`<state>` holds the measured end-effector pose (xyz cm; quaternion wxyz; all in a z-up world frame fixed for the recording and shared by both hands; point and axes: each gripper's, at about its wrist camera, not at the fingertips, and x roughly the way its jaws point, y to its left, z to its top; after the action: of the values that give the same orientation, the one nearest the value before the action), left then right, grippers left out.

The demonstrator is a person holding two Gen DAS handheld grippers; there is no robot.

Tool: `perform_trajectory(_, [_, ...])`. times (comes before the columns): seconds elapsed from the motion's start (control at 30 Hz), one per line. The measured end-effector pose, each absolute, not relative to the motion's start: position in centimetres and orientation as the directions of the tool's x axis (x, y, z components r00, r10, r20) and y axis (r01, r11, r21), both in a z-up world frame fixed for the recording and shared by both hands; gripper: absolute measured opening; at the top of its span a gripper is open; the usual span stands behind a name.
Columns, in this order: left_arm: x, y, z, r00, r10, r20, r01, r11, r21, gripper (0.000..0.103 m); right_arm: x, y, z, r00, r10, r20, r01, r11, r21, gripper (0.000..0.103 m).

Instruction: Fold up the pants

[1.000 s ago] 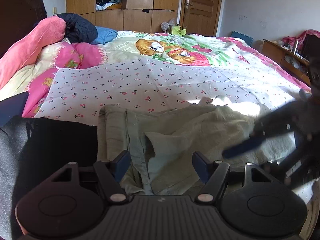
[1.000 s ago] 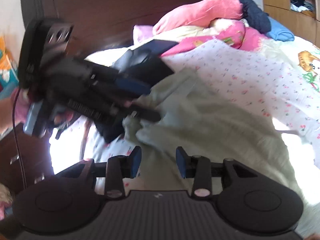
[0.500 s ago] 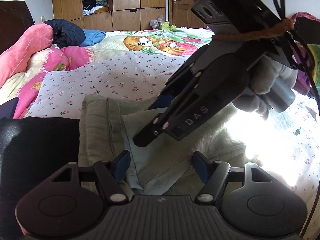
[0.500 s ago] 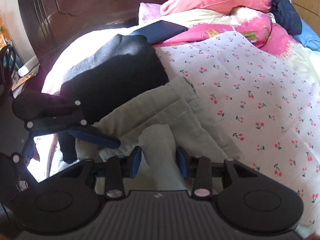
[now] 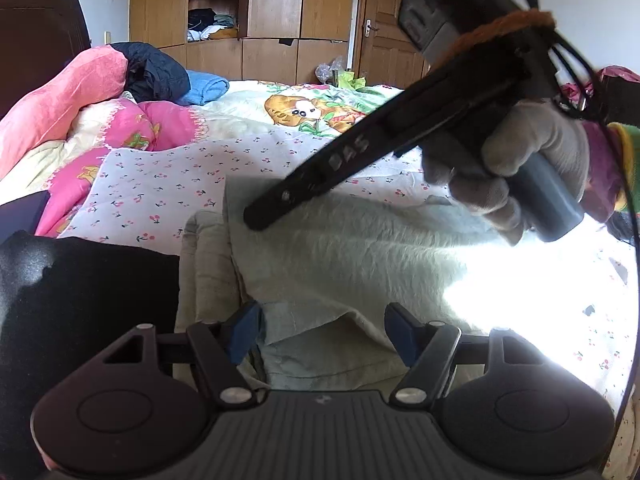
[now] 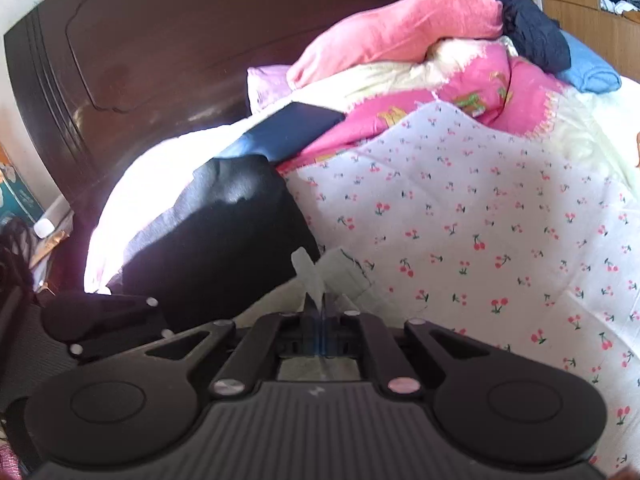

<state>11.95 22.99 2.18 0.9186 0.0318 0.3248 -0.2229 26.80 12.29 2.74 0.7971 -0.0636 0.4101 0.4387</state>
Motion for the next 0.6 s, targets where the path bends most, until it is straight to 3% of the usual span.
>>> perform_trajectory(0.1, [11.6, 22.8, 2.3, 0.696, -0.362, -0.620, 0.423, 0.905, -0.054, 0.080, 27.2, 13.1, 0.4, 0.317, 0.593, -0.740, -0.729, 0.651, 0.209, 0.010])
perform_trajectory(0.17, [11.4, 22.7, 2.6, 0.695, -0.356, -0.624, 0.427, 0.903, -0.040, 0.080, 26.9, 13.2, -0.1, 0.336, 0.570, -0.750, -0.728, 0.662, 0.177, 0.021])
perform_trajectory(0.23, [11.3, 22.5, 3.4, 0.700, -0.376, -0.608, 0.449, 0.893, -0.035, 0.080, 26.5, 12.7, 0.5, 0.328, 0.592, -0.736, -0.734, 0.650, 0.196, 0.024])
perform_trajectory(0.27, [11.4, 22.2, 3.9, 0.705, -0.393, -0.590, 0.462, 0.886, -0.037, 0.080, 26.3, 12.4, 0.9, 0.325, 0.605, -0.727, -0.744, 0.639, 0.199, 0.030])
perform_trajectory(0.43, [13.7, 20.1, 3.5, 0.707, -0.434, -0.559, 0.485, 0.872, -0.065, 0.081, 24.6, 8.8, 4.5, 0.454, 0.594, -0.664, -0.711, 0.691, 0.133, 0.037])
perform_trajectory(0.6, [16.7, 19.4, -1.1, 0.639, -0.310, -0.704, 0.389, 0.920, -0.052, 0.080, 21.6, -1.3, 5.0, 0.586, 0.435, -0.684, -0.489, 0.863, 0.130, 0.039])
